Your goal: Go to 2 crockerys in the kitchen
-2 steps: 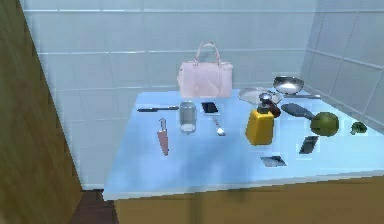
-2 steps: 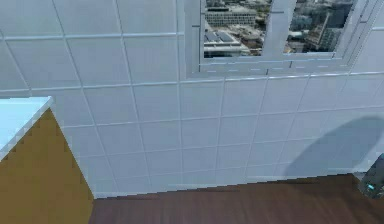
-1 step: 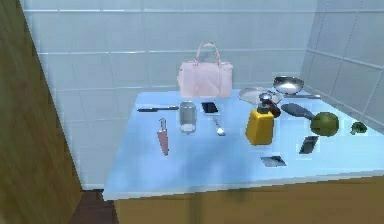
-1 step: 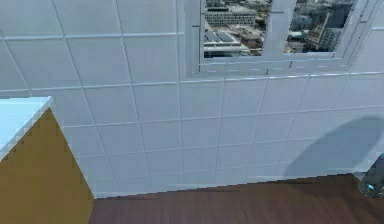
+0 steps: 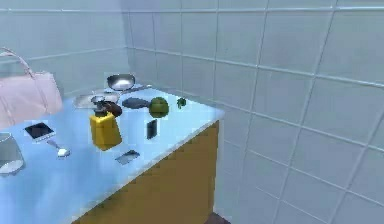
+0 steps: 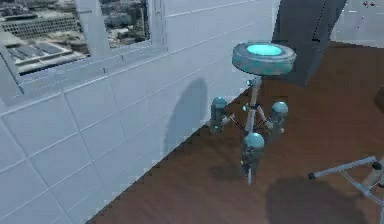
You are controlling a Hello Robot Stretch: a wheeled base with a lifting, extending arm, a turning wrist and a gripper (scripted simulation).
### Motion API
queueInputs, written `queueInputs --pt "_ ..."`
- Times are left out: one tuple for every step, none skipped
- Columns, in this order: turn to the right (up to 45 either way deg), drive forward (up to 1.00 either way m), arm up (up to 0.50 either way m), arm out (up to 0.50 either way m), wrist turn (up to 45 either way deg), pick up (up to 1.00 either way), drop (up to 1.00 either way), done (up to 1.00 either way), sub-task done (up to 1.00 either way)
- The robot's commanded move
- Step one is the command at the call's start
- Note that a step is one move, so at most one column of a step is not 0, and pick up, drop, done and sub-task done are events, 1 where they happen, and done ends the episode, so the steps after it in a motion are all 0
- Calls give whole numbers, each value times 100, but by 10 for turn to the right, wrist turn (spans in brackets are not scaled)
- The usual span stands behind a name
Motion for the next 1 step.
queueInputs --pt "420 0 0 0 0 0 0 0 0"
